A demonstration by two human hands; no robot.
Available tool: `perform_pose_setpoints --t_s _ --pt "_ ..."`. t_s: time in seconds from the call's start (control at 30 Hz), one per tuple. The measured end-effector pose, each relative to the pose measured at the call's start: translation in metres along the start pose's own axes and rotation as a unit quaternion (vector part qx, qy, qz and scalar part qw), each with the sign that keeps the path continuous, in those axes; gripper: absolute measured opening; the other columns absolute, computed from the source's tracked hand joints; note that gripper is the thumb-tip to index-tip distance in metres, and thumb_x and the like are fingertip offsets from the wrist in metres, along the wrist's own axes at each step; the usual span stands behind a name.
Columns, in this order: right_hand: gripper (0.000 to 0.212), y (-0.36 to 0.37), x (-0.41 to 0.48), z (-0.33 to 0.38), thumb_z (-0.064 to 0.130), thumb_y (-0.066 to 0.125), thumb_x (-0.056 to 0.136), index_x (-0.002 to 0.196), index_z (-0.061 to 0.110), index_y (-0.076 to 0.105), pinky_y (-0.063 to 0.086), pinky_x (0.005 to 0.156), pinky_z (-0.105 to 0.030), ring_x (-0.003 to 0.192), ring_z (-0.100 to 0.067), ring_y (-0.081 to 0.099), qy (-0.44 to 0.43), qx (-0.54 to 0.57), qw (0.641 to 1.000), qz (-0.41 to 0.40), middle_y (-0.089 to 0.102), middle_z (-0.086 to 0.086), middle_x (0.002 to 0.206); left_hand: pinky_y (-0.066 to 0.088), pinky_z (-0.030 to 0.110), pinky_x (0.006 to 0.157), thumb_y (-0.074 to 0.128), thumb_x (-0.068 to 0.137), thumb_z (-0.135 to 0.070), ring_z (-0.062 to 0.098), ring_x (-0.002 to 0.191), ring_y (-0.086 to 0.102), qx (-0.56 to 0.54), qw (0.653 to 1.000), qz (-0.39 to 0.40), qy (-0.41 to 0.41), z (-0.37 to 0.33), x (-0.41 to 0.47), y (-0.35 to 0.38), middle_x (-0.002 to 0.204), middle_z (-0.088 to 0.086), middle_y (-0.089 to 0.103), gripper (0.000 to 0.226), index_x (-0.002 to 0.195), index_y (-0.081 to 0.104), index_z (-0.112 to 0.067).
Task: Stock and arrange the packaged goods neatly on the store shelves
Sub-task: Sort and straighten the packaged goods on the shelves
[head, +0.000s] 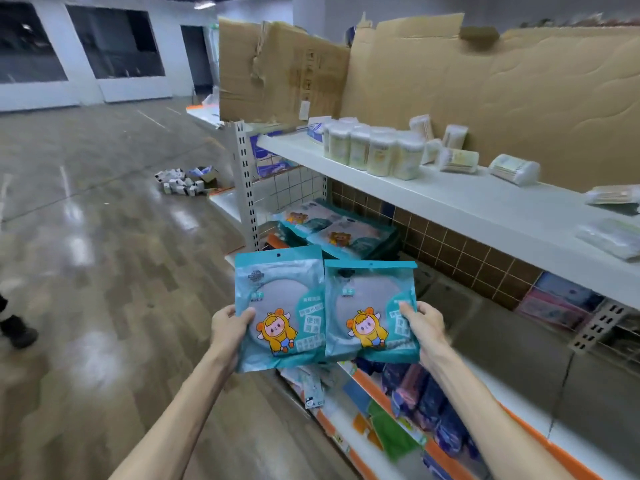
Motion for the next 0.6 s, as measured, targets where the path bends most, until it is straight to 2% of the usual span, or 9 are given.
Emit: perform_pose_setpoints --t_s 0.1,0.2,0.3,0.4,0.5,0.6 --pt "0.016 0.026 0.031 0.008 0.021 0.064 0.094 0.103 0.008 0.064 0.060 0.068 -0.040 0.073 -0.023 0.072 0.001 0.000 1.000 0.000 0.073 -0.012 0.091 0.059 0.055 0.072 0.061 0.093 -0.015 0.035 0.078 0.073 0.010 1.000 -0.004 -0.003 -0.020 0.039 0.008 0.091 0.016 0.074 0.016 0.104 0.064 -0.003" --pt "0.014 0.050 0.065 0.019 0.019 0.062 0.094 0.102 0.008 0.064 0.055 0.055 -0.027 0.071 -0.019 0.070 -0.010 -0.005 1.000 -0.008 0.071 -0.009 0.089 0.058 0.057 0.070 0.061 0.093 -0.016 0.036 0.077 0.073 0.013 1.000 -0.004 -0.004 -0.038 0.076 0.020 0.089 0.015 0.075 0.017 0.105 0.063 -0.004" --pt "0.016 0.070 0.095 0.026 0.017 0.063 0.094 0.105 0.005 0.064 0.052 0.056 -0.025 0.071 -0.018 0.069 -0.008 0.002 1.000 -0.008 0.071 -0.012 0.093 0.059 0.055 0.069 0.060 0.094 -0.015 0.036 0.078 0.073 0.016 1.000 -0.011 -0.003 -0.053 0.108 0.029 0.090 0.015 0.074 0.015 0.104 0.062 -0.004" --pt "0.031 0.083 0.118 0.029 0.019 0.065 0.092 0.117 0.001 0.060 0.055 0.062 -0.027 0.076 -0.021 0.070 0.006 0.013 1.000 -0.012 0.071 -0.013 0.096 0.059 0.054 0.069 0.059 0.095 -0.015 0.035 0.078 0.073 0.015 1.000 -0.013 0.002 -0.061 0.135 0.035 0.090 0.014 0.074 0.013 0.103 0.063 -0.005" --pt "0.044 0.091 0.134 0.036 0.025 0.067 0.091 0.128 0.007 0.051 0.054 0.059 -0.027 0.075 -0.020 0.070 0.020 0.027 0.999 -0.015 0.069 -0.005 0.087 0.059 0.054 0.073 0.058 0.094 -0.011 0.034 0.077 0.073 0.022 1.000 -0.001 0.006 -0.070 0.157 0.042 0.088 0.013 0.075 0.010 0.099 0.064 -0.005" --pt "0.045 0.096 0.151 0.038 0.034 0.071 0.088 0.122 0.010 0.055 0.053 0.056 -0.026 0.068 -0.021 0.071 0.042 0.034 0.998 -0.019 0.071 -0.005 0.084 0.059 0.053 0.072 0.059 0.093 -0.012 0.032 0.075 0.073 0.022 1.000 0.013 0.007 -0.076 0.181 0.053 0.086 0.012 0.075 0.011 0.100 0.064 -0.005"
Point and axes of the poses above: each hand's wrist, its own x-axis towards the middle knuckle, its own y-axis out of the palm, z = x × y, the point moved 3 cm from there along x, towards the middle knuckle
